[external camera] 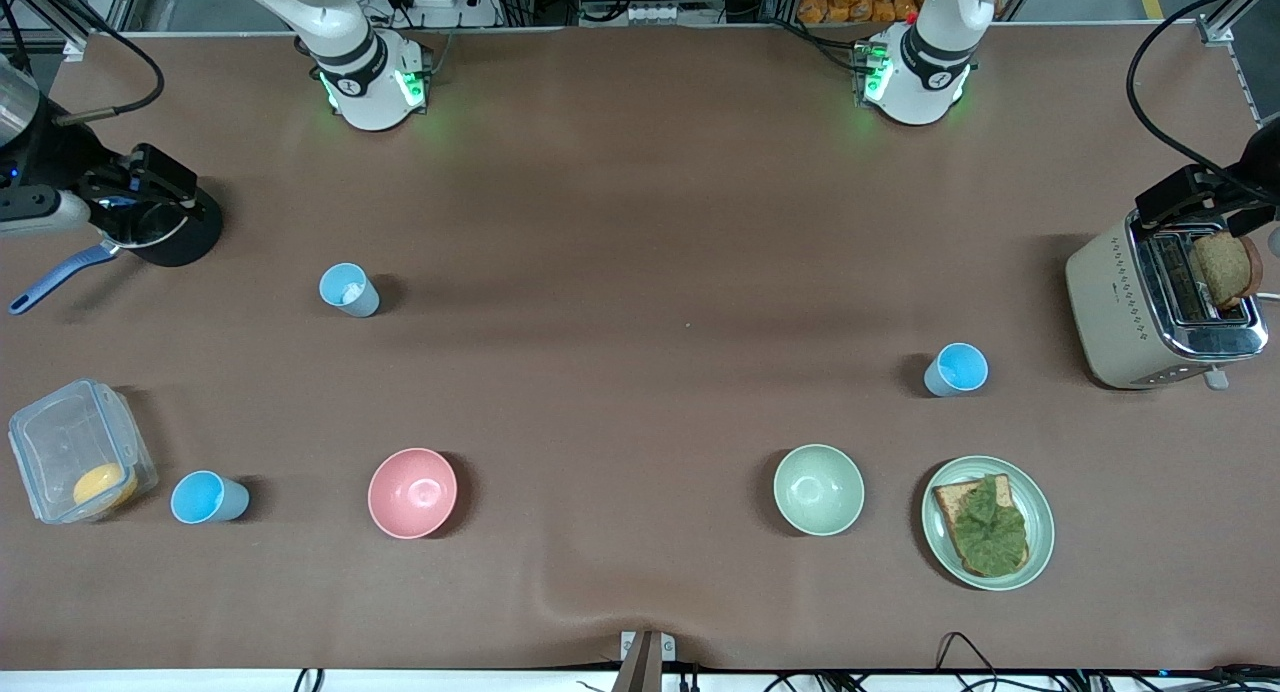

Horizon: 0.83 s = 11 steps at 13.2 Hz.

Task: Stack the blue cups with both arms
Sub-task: 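Reach the left gripper toward the blue cup beside the toaster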

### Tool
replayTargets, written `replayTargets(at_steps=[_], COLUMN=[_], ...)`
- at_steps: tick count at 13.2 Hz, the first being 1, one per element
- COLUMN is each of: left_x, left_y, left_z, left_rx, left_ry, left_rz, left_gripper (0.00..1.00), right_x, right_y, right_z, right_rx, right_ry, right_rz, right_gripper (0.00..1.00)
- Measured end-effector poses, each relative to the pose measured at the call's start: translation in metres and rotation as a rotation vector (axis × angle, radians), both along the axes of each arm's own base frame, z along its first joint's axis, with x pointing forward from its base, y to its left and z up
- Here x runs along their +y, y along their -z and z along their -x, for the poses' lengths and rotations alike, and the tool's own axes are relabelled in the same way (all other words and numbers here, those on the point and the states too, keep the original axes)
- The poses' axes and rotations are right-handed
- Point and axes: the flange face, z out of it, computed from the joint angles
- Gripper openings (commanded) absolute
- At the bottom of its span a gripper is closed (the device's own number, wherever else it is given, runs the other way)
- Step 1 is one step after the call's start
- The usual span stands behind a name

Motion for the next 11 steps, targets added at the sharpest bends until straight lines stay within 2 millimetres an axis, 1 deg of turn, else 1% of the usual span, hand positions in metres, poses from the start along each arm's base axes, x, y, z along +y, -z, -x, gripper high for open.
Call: replayTargets(at_steps=[4,5,6,7,9,11], left_x=[-0.001,0.0,0.002,0.003,0.003,0.005], left_y=[0.002,0.006,0.015,0.03,0.074,0.114], left_z=[0.0,-0.001,-0.004,-0.008,-0.019,-0.028], left_rx=[0.011,0.02,0.037,0.066,0.112,0.114], left_ry=[-0.003,-0.009,-0.015,-0.017,-0.02,-0.028], left_rz=[0.023,0.044,0.049,0.049,0.048,0.039], left_gripper=[1.0,1.0,1.0,1.0,1.0,1.0], right_x=[0.004,0.004,0.004,0.004,0.004,0.004], right_y=[0.004,0.004,0.004,0.004,0.004,0.004], right_z=[-0.001,-0.001,-0.001,-0.001,-0.001,-0.001], right_rx=[0.012,0.012,0.012,0.012,0.013,0.014], right_ry=[-0.007,-0.007,-0.007,-0.007,-0.008,-0.008], right_rz=[0.001,0.001,0.001,0.001,0.001,0.001], right_gripper=[1.0,1.0,1.0,1.0,1.0,1.0])
